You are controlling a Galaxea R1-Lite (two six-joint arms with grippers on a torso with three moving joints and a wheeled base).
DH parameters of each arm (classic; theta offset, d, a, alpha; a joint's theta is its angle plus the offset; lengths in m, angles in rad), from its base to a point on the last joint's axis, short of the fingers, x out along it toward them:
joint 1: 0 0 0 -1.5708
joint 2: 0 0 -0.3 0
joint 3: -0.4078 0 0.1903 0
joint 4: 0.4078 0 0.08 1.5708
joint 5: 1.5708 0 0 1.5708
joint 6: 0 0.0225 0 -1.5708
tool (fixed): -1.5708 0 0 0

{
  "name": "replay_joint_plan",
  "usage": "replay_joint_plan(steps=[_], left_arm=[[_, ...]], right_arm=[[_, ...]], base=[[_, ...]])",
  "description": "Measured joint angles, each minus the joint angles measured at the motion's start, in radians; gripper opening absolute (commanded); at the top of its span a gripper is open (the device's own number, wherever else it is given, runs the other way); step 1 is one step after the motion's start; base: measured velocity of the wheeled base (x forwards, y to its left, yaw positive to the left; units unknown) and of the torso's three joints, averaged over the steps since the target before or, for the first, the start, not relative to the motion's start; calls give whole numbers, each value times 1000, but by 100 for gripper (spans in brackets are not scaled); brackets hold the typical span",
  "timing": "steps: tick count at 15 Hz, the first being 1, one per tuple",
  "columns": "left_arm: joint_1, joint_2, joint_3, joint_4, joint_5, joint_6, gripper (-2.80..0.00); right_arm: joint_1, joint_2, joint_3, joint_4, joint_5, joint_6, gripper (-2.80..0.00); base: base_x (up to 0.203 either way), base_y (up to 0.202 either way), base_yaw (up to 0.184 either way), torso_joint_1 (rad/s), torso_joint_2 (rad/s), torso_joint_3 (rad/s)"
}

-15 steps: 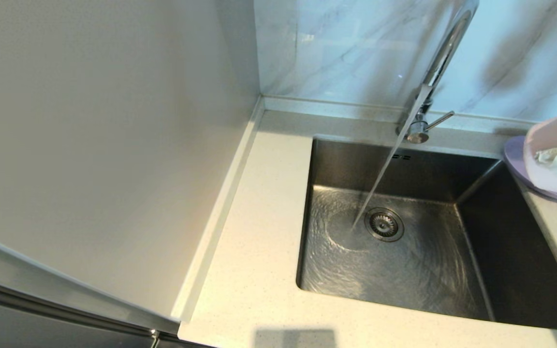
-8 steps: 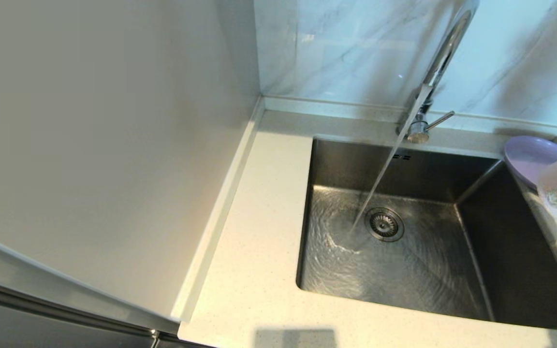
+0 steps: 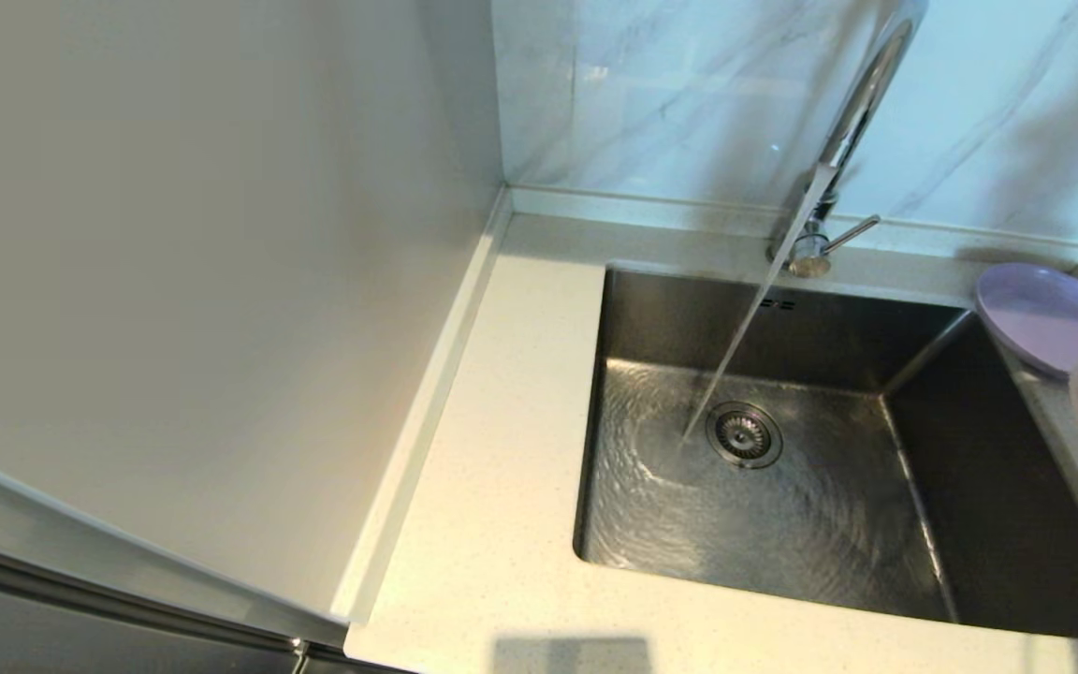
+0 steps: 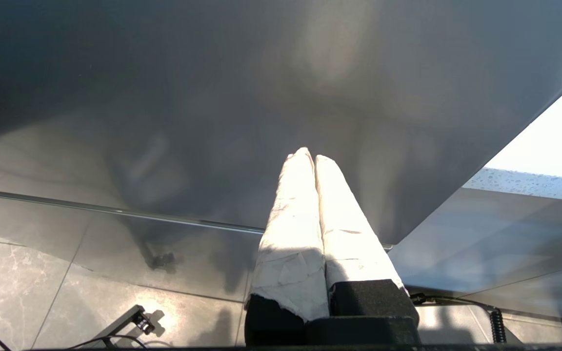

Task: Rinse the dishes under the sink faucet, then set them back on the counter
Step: Place the bowl on the table

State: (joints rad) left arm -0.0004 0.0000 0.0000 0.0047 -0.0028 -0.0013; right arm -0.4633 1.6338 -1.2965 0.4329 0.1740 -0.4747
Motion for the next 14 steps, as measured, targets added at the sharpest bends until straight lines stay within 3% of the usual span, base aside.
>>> replay_joint_plan(steps=[2,6,12,13,14], left_arm=[[0,0,0,0,0,0,-280],[0,0,0,0,0,0,-280],[0,0,0,0,0,0,-280],[0,0,0,0,0,0,-280],[0,0,0,0,0,0,-280]], right_arm=[[-46,33,7,-9,0,-43,-280],[-93,72,-9,-13,1,-50,-280],[-108,81,-5,-12,1,-53,-280],[-110,81,-5,-12,1,-53,-117],[-113,82,-5,-12,1,-53,0]], base=[[0,0,0,0,0,0],[0,0,0,0,0,0],[0,0,0,0,0,0],[0,0,0,0,0,0],[0,0,0,0,0,0]])
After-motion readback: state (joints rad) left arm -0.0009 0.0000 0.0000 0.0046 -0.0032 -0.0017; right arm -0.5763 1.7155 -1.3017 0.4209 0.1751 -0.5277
